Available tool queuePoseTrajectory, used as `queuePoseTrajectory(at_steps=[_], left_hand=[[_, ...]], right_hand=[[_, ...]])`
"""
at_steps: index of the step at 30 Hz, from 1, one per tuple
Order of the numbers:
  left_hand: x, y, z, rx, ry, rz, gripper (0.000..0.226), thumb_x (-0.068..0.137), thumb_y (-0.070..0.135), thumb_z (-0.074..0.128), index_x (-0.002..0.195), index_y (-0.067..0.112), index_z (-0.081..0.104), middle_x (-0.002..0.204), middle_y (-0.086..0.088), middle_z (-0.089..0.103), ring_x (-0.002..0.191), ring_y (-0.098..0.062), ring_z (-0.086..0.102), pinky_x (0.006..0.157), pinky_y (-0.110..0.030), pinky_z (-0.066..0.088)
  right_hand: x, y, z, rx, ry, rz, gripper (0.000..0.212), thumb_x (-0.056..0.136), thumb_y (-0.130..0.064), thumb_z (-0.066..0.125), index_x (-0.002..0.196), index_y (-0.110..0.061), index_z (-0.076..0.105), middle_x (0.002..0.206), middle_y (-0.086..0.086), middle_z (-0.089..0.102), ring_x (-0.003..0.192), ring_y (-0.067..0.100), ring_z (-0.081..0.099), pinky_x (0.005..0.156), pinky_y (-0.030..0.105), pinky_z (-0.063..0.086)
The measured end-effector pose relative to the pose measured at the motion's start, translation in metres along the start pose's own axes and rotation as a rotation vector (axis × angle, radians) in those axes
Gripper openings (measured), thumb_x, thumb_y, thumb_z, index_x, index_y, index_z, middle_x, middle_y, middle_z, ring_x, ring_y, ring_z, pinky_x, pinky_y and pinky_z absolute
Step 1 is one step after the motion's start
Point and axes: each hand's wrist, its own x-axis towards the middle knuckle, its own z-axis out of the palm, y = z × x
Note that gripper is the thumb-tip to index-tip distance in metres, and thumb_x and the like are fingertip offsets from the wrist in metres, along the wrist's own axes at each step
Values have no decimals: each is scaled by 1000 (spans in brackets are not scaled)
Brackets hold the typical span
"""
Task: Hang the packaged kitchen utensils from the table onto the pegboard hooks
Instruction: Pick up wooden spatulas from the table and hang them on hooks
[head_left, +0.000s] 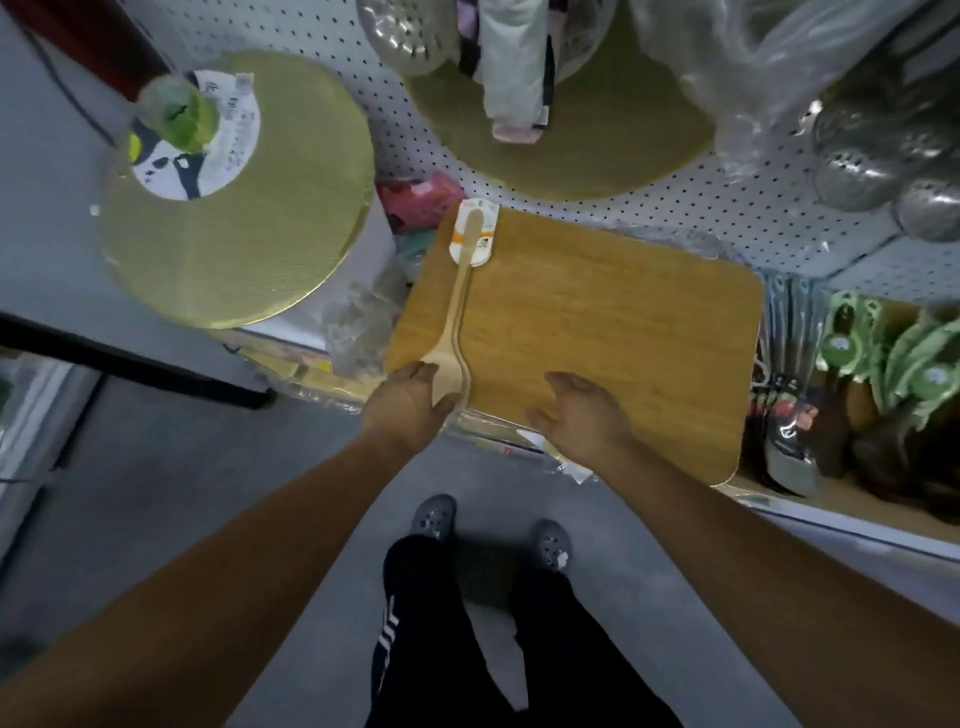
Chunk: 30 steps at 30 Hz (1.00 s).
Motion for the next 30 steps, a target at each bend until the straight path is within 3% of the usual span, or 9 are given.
queuePoseTrajectory(at_steps=[5, 9, 12, 14, 18, 21, 26, 30], left_hand=[[76, -20, 15, -93, -5, 26, 55, 94, 42, 57, 138, 9, 50, 138, -13, 52, 123, -33, 52, 97, -41, 48], [128, -42, 17, -137, -4, 30, 42, 90, 44, 58, 114, 9, 61, 112, -17, 62, 99, -36, 61, 80, -42, 54], [167, -57, 31, -246, -11, -13, 61, 76, 63, 47, 110, 15, 63, 109, -12, 66, 99, -33, 63, 82, -42, 54], [187, -59, 42, -344, -8, -46, 64, 71, 67, 52, 112, 19, 65, 110, -8, 69, 100, -28, 65, 84, -40, 55], [197, -43, 37, -526, -18, -69, 40, 78, 43, 75, 107, 15, 68, 98, -3, 73, 89, -20, 67, 75, -32, 54], [205, -44, 39, -615, -20, -114, 26, 82, 24, 76, 105, 14, 70, 98, 3, 72, 88, -14, 66, 75, -27, 52], [216, -67, 39, -827, -35, -226, 31, 78, 13, 80, 105, 5, 70, 103, -9, 71, 95, -20, 67, 83, -27, 51], [211, -89, 34, -906, -26, -201, 30, 80, 13, 79, 105, 1, 70, 98, -10, 70, 92, -22, 65, 90, -33, 53]], right_hand=[[39, -12, 20, 47, 17, 135, 69, 98, -51, 50, 153, -13, 33, 156, 10, 40, 142, 27, 39, 114, 35, 33], [74, -40, 28, 112, 18, 164, 70, 98, -49, 52, 155, -14, 30, 158, 9, 37, 143, 27, 37, 114, 39, 36], [94, -57, 30, 143, 58, 190, 69, 98, -46, 55, 154, -14, 33, 157, 10, 38, 142, 28, 38, 113, 40, 37], [102, -65, 34, 171, 79, 210, 67, 96, -44, 58, 152, -15, 36, 155, 10, 41, 140, 29, 41, 112, 40, 39], [118, -71, 41, 260, 88, 248, 66, 94, -39, 63, 152, -17, 39, 152, 8, 45, 138, 27, 44, 108, 36, 41], [136, -73, 37, 359, 124, 298, 66, 93, -35, 65, 151, -16, 40, 147, 10, 52, 131, 27, 53, 102, 35, 45], [174, -88, 27, 507, 139, 393, 62, 92, -31, 68, 148, -14, 45, 142, 9, 57, 126, 25, 57, 101, 35, 48], [219, -104, 24, 681, 131, 473, 68, 85, -32, 76, 144, -12, 49, 128, 10, 66, 118, 27, 63, 96, 38, 53]])
